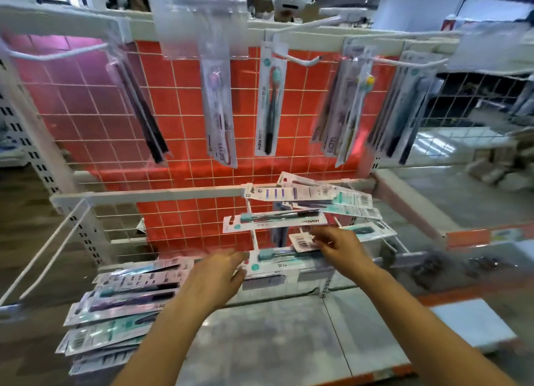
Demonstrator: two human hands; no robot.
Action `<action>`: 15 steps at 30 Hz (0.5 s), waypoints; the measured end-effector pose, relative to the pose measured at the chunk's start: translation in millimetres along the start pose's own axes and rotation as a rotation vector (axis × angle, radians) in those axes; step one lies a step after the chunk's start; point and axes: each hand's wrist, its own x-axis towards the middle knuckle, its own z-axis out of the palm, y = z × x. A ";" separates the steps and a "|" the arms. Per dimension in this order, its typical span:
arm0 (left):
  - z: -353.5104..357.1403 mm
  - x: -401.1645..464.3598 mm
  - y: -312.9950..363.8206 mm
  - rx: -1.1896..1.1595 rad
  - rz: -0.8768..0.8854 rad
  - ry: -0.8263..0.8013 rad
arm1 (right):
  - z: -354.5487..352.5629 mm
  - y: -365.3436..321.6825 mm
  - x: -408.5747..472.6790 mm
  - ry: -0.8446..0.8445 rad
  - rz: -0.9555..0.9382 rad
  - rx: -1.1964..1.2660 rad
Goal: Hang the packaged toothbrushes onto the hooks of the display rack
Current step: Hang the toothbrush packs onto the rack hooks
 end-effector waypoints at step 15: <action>9.8 44.2 38.2 -0.006 0.018 -0.047 | -37.1 61.2 19.1 -0.060 0.051 -0.140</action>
